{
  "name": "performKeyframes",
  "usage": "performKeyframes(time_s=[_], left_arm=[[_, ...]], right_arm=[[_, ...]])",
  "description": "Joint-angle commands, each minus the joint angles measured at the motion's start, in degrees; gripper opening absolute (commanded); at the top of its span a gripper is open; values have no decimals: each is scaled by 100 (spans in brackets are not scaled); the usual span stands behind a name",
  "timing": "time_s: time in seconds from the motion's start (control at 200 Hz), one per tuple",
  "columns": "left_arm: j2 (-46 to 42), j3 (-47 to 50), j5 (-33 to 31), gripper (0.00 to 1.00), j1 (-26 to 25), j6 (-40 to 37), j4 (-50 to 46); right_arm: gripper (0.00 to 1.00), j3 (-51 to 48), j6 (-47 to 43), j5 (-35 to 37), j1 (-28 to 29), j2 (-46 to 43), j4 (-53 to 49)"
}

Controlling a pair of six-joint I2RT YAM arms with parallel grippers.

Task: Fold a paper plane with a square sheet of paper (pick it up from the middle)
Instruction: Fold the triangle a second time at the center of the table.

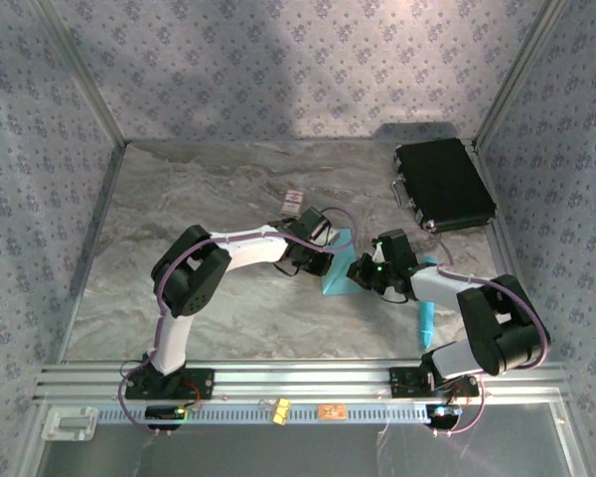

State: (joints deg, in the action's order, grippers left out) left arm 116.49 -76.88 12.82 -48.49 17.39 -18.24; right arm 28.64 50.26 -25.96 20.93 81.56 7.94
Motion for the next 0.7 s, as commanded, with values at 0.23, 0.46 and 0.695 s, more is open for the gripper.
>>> performKeyframes(time_s=[0.23,0.46,0.695], left_arm=[[234,-37,89,6,-12,-42,-162],[234,-46,89,6,-15,-42,-169],[257,-53,89,6,-11,-50,-180]], right_arm=[[2,272,631,-259,280,563,1125],[2,220,725,-330,306,790,1410],[2,134,670,-268,305,956,1420]])
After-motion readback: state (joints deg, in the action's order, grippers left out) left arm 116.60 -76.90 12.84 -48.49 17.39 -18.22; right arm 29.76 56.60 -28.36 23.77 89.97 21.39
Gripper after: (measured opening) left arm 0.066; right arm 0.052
